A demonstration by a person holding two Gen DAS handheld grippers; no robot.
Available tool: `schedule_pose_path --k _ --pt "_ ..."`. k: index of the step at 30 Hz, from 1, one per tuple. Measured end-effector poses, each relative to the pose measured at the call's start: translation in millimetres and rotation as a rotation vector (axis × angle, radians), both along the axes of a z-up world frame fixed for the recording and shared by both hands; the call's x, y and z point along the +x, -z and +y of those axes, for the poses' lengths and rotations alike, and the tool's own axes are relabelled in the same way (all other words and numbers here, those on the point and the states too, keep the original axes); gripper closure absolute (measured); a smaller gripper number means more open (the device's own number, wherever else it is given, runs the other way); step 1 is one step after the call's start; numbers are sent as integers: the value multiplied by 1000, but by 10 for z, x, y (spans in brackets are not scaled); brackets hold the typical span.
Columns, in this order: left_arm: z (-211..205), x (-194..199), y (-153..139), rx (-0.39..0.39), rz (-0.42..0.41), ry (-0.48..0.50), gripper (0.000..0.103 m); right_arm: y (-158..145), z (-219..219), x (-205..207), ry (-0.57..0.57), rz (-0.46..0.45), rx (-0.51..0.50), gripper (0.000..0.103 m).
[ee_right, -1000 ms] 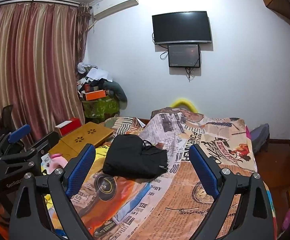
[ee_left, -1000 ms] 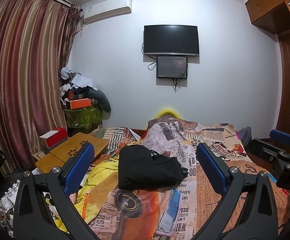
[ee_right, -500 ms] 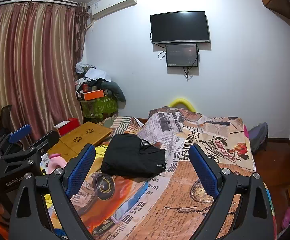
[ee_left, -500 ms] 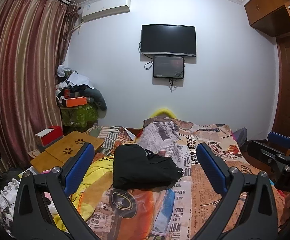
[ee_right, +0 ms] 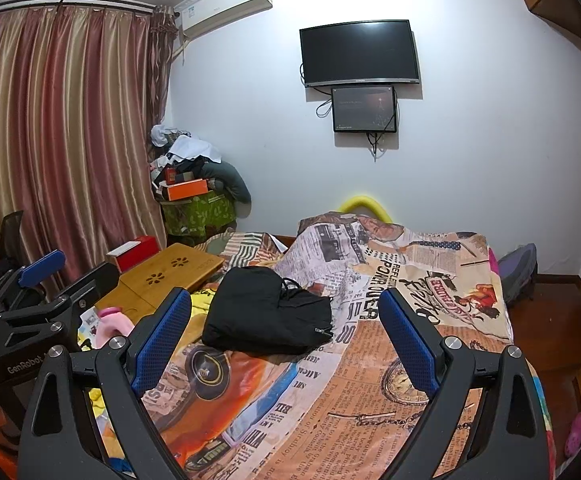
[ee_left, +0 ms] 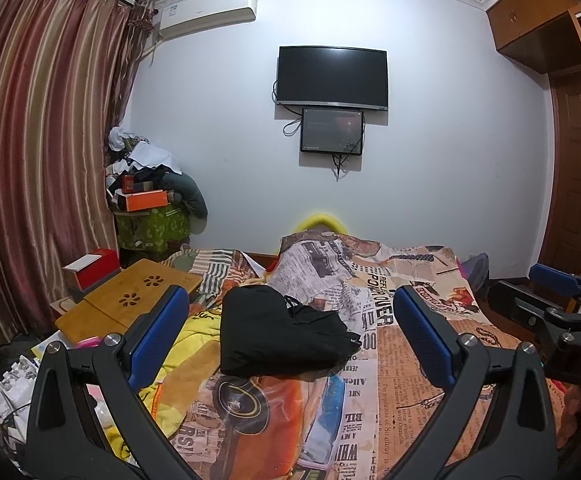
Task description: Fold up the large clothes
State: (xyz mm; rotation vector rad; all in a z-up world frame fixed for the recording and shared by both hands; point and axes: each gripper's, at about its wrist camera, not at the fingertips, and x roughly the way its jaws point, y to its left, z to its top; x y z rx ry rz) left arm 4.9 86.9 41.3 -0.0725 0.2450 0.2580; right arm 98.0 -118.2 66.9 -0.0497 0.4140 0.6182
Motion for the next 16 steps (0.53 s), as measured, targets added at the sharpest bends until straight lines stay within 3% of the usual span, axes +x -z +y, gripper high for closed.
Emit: schedule_pose_path --k 16 --pt "12 14 43 -29 3 -26 1 19 47 3 -4 5 -6 10"
